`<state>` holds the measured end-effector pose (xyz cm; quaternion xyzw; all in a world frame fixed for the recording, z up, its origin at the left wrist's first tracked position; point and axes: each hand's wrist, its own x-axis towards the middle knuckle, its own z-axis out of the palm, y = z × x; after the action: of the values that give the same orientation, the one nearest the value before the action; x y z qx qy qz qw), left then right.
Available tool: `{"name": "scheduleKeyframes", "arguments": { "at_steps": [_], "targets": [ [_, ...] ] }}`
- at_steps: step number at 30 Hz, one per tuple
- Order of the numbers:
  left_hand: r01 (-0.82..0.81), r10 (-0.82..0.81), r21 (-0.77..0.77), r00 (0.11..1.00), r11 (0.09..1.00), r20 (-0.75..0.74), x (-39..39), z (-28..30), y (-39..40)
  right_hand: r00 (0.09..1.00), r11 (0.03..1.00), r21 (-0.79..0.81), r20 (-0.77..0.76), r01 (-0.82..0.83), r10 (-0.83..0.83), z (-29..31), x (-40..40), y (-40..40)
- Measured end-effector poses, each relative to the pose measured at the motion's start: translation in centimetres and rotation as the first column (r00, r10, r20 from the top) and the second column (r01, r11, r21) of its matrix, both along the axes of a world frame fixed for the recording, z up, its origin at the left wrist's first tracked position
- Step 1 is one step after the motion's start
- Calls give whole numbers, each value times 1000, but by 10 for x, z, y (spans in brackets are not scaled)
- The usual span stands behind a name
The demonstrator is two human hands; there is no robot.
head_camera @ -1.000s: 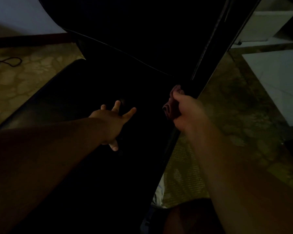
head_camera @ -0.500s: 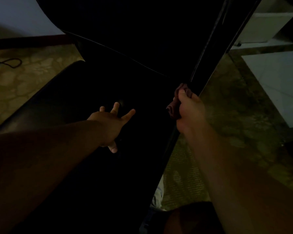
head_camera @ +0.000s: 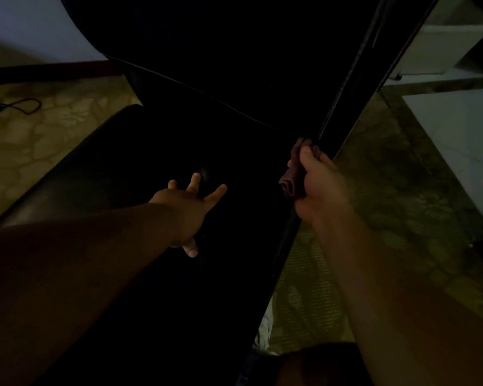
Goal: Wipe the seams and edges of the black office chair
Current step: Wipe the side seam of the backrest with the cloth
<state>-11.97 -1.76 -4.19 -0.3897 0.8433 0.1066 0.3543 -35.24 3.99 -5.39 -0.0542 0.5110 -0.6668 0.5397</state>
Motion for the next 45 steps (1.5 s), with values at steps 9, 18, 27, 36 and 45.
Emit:
{"name": "scheduleKeyframes", "arguments": {
  "at_steps": [9, 18, 27, 36, 45],
  "targets": [
    [-11, 11, 5, 1000, 1000, 8, -1, 0, 0, 993, 998, -60, 113, -28, 35, 2, -5, -2],
    [-37, 36, 42, 999, 998, 14, -4, 4, 0, 976, 993, -47, 184, -113, 120, -5, -13, -7],
    [-40, 38, 62, 999, 997, 21, -5, 6, 0, 954, 995, -62, 284, -77, 91, -2, -10, -11],
    [-58, 57, 92, 998, 994, 16, -5, 4, -3, 942, 982, -141, 296, -123, 160, -5, -14, -8],
    [-50, 50, 103, 999, 993, 6, -3, 5, -5, 949, 982, -118, 265, -147, 174, -6, -16, -14]
  ]
}}
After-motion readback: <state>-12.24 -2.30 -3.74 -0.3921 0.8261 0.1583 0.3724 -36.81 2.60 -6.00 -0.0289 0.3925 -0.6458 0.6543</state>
